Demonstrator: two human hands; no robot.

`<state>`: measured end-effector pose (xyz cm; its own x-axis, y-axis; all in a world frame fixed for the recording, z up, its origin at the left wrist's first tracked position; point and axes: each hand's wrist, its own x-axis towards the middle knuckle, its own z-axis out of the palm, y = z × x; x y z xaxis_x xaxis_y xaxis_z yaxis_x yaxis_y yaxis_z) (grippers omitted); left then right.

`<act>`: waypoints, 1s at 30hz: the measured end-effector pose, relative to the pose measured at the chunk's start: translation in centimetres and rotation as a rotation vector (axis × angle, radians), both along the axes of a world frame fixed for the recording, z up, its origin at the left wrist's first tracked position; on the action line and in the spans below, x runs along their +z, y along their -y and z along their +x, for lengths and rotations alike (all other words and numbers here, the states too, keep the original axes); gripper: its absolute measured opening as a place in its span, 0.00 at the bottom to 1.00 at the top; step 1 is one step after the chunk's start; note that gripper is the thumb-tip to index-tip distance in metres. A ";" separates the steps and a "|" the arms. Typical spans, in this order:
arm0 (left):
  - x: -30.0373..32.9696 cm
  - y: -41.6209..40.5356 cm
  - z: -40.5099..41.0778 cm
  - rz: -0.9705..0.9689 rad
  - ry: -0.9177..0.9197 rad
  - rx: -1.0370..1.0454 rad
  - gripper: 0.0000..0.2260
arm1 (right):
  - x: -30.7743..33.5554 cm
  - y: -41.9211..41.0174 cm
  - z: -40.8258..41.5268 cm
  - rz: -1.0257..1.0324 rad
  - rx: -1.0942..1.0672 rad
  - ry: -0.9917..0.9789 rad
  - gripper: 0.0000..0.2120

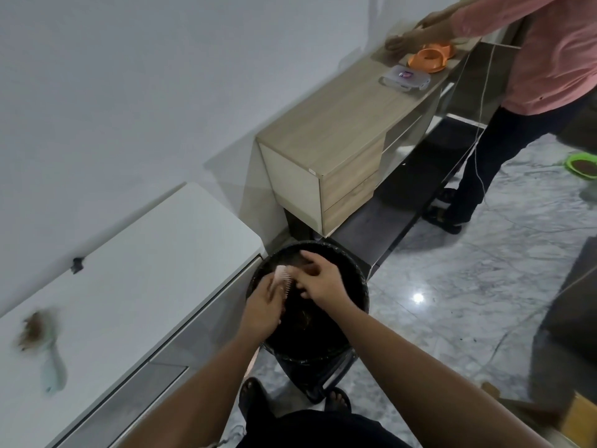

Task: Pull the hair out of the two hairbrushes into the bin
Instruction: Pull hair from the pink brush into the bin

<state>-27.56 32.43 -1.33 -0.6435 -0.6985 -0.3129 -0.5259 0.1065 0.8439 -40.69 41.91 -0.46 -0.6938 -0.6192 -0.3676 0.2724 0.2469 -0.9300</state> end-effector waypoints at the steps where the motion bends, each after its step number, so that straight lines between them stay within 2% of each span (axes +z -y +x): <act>1: -0.2 -0.3 -0.1 -0.053 0.005 -0.054 0.12 | 0.3 0.7 0.4 0.007 0.030 -0.067 0.15; 2: -0.4 -0.4 0.0 -0.095 0.004 -0.084 0.12 | 0.2 1.2 0.6 0.018 0.026 -0.100 0.10; 4: -0.5 -0.4 0.1 -0.165 -0.015 -0.058 0.13 | -0.4 0.8 0.2 0.032 -0.041 -0.035 0.03; 7: -0.2 0.0 0.6 -0.180 -0.001 0.060 0.18 | -2.6 -1.3 -0.8 0.181 -0.164 0.061 0.03; 9: 0.7 0.0 0.9 -0.079 -0.031 0.149 0.20 | -4.4 -3.2 -1.4 0.305 -0.247 0.109 0.05; 11: 1.4 0.4 0.7 0.062 -0.075 0.245 0.17 | -5.0 -4.3 -1.6 0.353 -0.270 0.137 0.07; 14: 1.9 0.8 0.1 0.418 -0.206 0.361 0.14 | -3.3 -3.1 -0.9 0.252 -0.226 0.112 0.09; 16: 1.8 0.4 -0.4 0.537 -0.235 0.320 0.14 | -1.1 -1.4 0.1 0.126 -0.151 0.061 0.08; 18: 1.4 -0.1 -1.1 0.490 -0.252 0.223 0.14 | 0.7 0.1 1.0 0.010 -0.030 -0.032 0.12; 20: 1.7 -0.5 -1.6 0.387 -0.280 0.160 0.14 | 1.6 0.9 1.2 -0.014 0.018 -0.107 0.12; 22: 1.9 -0.4 -1.6 0.333 -0.306 0.182 0.13 | 1.5 0.8 0.1 0.053 -0.016 -0.083 0.06; 24: 2.3 0.1 -1.4 0.352 -0.362 0.290 0.12 | 0.1 -0.6 -1.4 0.197 -0.032 -0.069 0.03; 28: 2.5 1.8 -0.8 0.414 -0.398 0.379 0.12 | -3.9 -4.7 -3.3 0.447 -0.123 -0.027 0.08; 30: 2.0 2.4 -0.5 0.427 -0.373 0.383 0.13 | -4.6 -5.0 -3.3 0.404 -0.165 0.046 0.09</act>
<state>-28.06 29.99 0.64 -0.4935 -0.7632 -0.4170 -0.1258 -0.4118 0.9026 -43.97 46.94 -5.01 -0.7485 -0.3018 -0.5905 0.3778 0.5378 -0.7537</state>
